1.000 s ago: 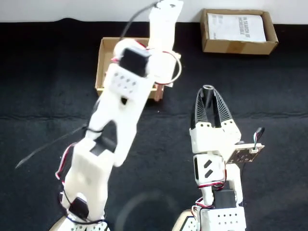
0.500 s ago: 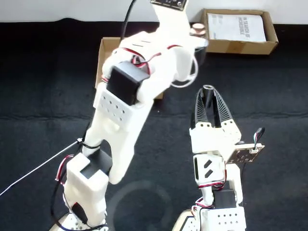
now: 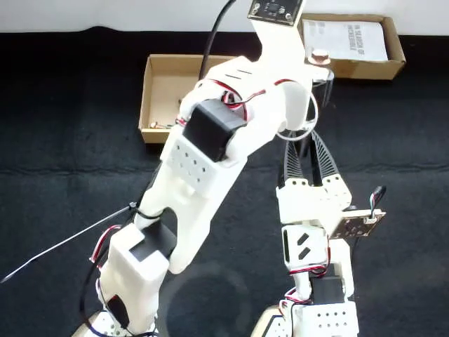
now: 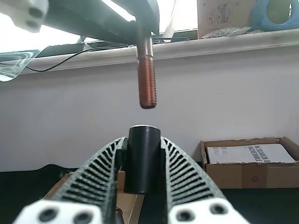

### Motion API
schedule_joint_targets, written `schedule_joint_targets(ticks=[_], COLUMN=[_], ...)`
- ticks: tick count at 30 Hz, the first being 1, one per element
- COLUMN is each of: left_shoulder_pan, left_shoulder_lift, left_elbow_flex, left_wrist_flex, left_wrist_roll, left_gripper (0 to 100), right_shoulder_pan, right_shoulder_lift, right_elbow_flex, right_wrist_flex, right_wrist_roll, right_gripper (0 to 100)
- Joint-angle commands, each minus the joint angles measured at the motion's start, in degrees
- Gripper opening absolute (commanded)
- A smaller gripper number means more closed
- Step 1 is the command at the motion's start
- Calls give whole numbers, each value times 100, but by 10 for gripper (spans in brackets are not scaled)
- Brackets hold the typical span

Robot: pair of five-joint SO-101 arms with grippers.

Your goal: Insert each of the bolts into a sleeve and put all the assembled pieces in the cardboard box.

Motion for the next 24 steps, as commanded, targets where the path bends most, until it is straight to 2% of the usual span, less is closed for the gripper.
schedule_joint_targets(ticks=[1,13,24], left_shoulder_pan=[13,-92,-136], left_shoulder_lift=[22,136,154], left_elbow_flex=[-163,-163,-154], left_wrist_flex=[-97,-70,659], left_wrist_roll=[53,26,35], left_gripper=[9,9,9], right_shoulder_pan=[-4,84,127], right_shoulder_lift=[-22,-22,-22], right_elbow_flex=[778,769,769], right_wrist_flex=[-84,-92,-84], right_wrist_roll=[-44,-44,-44], right_gripper=[8,8,8])
